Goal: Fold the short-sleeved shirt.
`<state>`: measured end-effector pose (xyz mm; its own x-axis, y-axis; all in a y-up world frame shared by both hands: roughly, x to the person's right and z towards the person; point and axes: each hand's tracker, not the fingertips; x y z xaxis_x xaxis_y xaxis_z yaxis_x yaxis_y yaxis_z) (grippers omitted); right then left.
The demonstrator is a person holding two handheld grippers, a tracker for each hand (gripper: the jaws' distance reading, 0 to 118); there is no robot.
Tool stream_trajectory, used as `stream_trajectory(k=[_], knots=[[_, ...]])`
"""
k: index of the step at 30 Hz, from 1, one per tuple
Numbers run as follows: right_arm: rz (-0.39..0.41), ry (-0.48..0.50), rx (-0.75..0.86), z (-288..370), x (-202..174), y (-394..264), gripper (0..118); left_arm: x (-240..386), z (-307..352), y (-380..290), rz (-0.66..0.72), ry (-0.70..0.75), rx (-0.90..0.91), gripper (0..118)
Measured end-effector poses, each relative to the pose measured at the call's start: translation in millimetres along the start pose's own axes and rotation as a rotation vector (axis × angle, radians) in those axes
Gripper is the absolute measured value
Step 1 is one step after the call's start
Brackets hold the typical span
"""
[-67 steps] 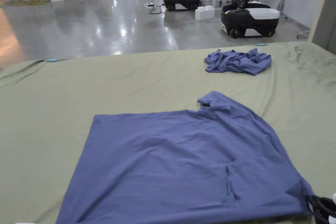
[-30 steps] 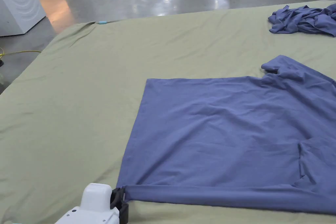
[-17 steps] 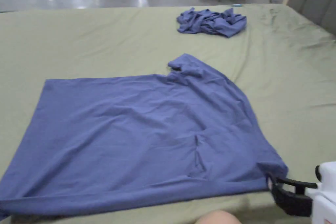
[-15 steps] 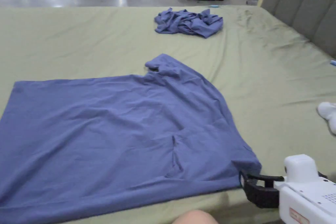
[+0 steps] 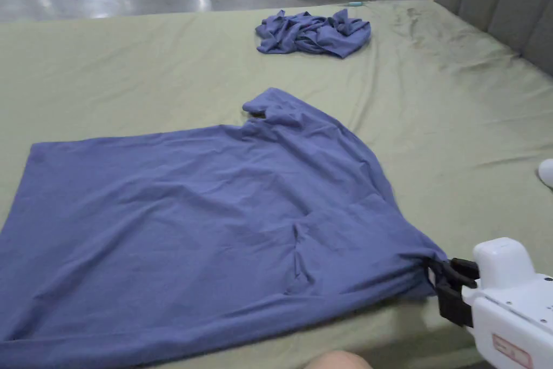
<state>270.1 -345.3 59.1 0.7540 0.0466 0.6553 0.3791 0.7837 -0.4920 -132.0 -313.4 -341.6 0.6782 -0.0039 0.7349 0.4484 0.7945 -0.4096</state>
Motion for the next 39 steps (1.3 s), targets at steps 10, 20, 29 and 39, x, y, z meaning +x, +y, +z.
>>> stream_trajectory(k=[10,20,29,39], knots=[[-0.101,0.068,-0.171,-62,31,116,8,-41,-104,120,-0.002,-0.109,-0.184,2],[-0.013,-0.046,-0.432,-202,37,152,8,-43,-254,154,-0.072,-0.124,-0.406,3],[-0.184,-0.271,-0.112,-140,81,155,114,-71,-202,155,-0.070,0.040,-0.180,118],[-0.037,-0.088,0.076,-1,14,82,5,-26,-23,60,0.032,-0.002,0.082,0]])
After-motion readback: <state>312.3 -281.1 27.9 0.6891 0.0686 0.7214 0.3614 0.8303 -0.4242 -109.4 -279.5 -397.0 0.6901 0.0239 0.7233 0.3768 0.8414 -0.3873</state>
